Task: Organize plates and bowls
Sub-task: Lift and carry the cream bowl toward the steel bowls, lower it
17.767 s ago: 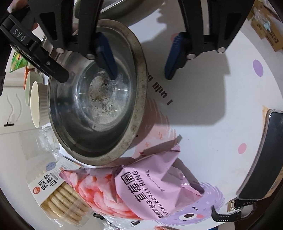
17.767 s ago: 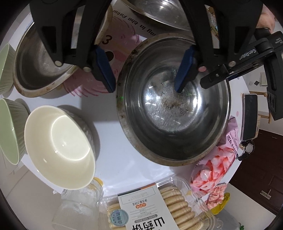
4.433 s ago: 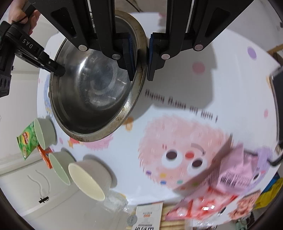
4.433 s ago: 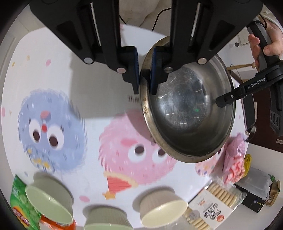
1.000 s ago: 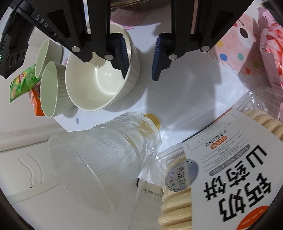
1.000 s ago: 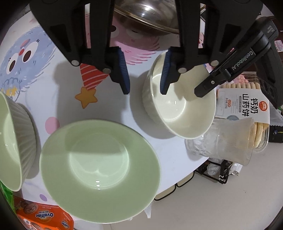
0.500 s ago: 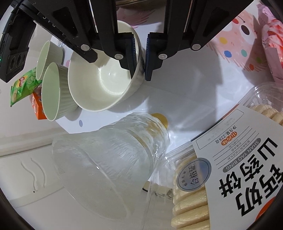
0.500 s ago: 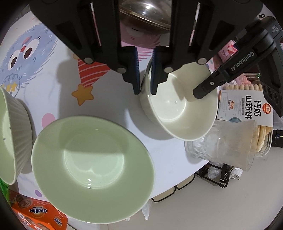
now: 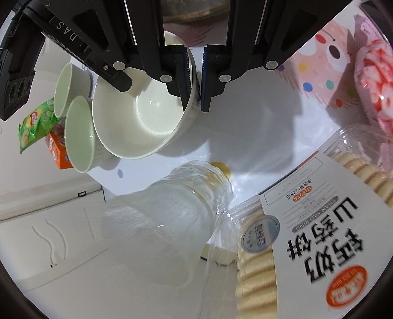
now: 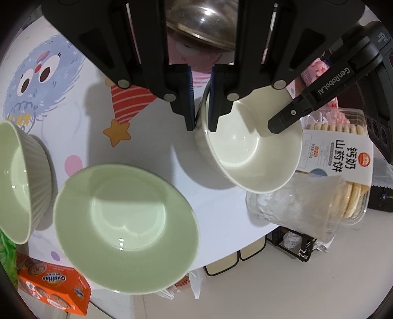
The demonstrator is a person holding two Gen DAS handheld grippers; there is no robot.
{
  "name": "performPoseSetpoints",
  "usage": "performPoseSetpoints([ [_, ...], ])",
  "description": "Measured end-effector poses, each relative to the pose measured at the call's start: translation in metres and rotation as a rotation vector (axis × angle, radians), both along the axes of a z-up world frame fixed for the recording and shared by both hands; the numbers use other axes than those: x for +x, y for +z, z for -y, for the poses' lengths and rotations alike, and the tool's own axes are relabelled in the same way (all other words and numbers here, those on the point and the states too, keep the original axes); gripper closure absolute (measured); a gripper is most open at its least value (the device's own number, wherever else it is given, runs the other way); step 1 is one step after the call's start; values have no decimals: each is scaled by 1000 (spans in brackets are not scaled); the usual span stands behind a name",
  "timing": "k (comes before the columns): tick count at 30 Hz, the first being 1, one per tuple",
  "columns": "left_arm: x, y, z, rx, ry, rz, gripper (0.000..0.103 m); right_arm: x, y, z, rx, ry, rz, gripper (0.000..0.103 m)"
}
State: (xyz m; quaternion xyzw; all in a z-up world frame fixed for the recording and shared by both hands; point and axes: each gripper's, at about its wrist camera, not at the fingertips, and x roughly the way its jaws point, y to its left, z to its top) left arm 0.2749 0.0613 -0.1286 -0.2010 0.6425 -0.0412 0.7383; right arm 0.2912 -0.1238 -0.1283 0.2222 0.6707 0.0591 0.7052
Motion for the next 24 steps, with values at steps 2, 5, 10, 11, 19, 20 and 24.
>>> performPoseSetpoints([
  [2,-5,9,3,7,4,11,97,-4,8,1,-1,6,15,91],
  [5,-15,25,11,15,-4,31,97,-13,21,5,3,18,37,91],
  [10,-34,50,36,15,-40,60,97,-31,42,22,8,19,75,91],
  [11,-37,53,41,15,-47,65,97,-38,48,29,12,19,85,91],
  [19,-90,68,110,3,-110,73,97,-86,71,83,-8,16,126,91],
  [20,-96,68,118,5,-120,74,97,-96,73,92,-12,15,126,91],
  [24,-122,64,149,10,-157,63,97,-125,76,122,-31,12,120,91],
])
